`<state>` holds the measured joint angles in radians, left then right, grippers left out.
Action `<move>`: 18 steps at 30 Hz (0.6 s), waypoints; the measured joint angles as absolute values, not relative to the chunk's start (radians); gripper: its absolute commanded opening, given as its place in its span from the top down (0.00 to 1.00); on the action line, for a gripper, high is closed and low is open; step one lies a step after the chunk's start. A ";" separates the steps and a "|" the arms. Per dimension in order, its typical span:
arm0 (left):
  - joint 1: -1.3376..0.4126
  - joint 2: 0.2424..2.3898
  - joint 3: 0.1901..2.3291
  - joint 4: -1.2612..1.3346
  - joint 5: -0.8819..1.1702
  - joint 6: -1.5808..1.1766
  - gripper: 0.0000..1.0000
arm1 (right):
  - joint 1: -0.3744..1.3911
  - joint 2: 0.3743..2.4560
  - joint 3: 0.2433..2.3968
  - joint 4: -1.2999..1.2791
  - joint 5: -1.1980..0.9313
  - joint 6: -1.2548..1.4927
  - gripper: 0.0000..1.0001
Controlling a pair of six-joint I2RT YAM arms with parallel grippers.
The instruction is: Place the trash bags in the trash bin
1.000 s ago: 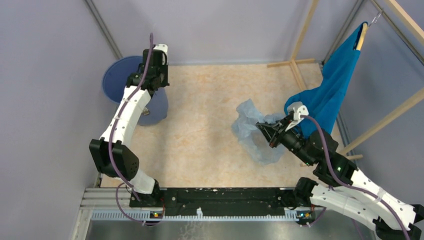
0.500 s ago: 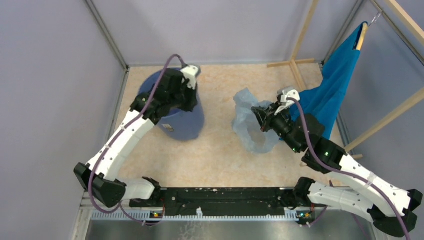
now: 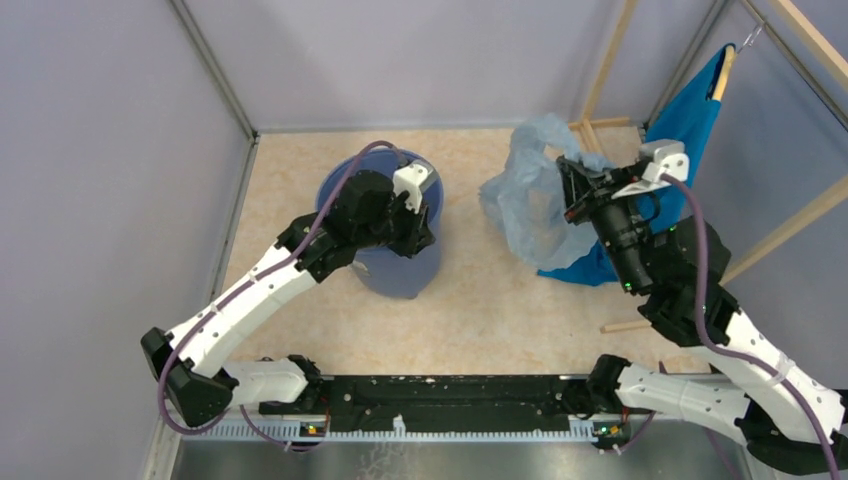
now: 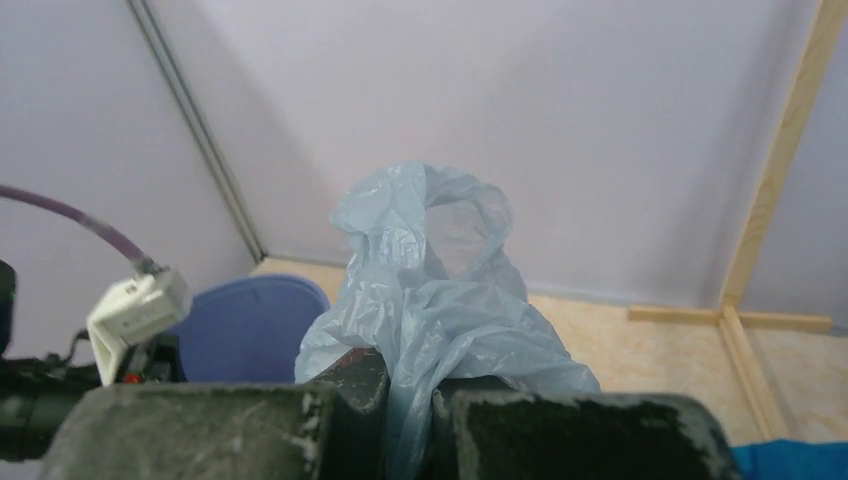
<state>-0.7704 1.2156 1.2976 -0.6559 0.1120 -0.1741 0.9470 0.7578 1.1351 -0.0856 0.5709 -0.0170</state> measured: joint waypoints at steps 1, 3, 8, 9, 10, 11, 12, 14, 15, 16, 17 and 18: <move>-0.772 1.215 1.297 -0.645 0.120 -0.188 0.57 | 0.947 0.760 1.151 -0.075 0.572 -0.023 1.00; -0.773 1.210 1.286 -0.611 0.157 -0.220 0.48 | 0.947 0.776 1.197 -0.056 0.560 -0.032 1.00; -0.779 1.170 1.266 -0.563 0.222 -0.271 0.28 | 0.947 0.861 1.328 0.015 0.467 -0.034 1.00; -0.780 1.154 1.265 -0.557 0.228 -0.278 0.25 | 0.947 0.884 1.351 0.033 0.439 -0.031 1.00; -0.780 1.141 1.265 -0.554 0.231 -0.280 0.23 | 0.947 0.903 1.369 0.049 0.415 -0.025 1.00; -0.780 1.125 1.264 -0.550 0.235 -0.283 0.23 | 0.947 0.929 1.392 0.067 0.383 -0.014 1.00; -0.780 1.108 1.264 -0.549 0.239 -0.285 0.22 | 0.947 0.962 1.422 0.084 0.348 0.002 1.00; -0.780 1.068 1.260 -0.546 0.240 -0.286 0.18 | 0.947 1.044 1.501 0.121 0.263 0.042 1.00; -0.780 1.039 1.254 -0.541 0.240 -0.286 0.16 | 0.947 1.085 1.543 0.136 0.221 0.064 1.00; -0.780 1.008 1.242 -0.530 0.239 -0.287 0.12 | 0.947 1.129 1.589 0.150 0.179 0.086 1.00; -0.780 0.970 1.224 -0.516 0.239 -0.287 0.09 | 0.947 1.182 1.641 0.168 0.134 0.120 1.00; -0.780 0.919 1.193 -0.490 0.237 -0.288 0.07 | 0.947 1.221 1.674 0.186 0.099 0.147 1.00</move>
<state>-0.7795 0.9192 1.1934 -0.4904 0.2371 -0.2878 0.9470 1.2213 1.6745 0.1860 0.0994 0.1467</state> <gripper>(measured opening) 0.868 0.006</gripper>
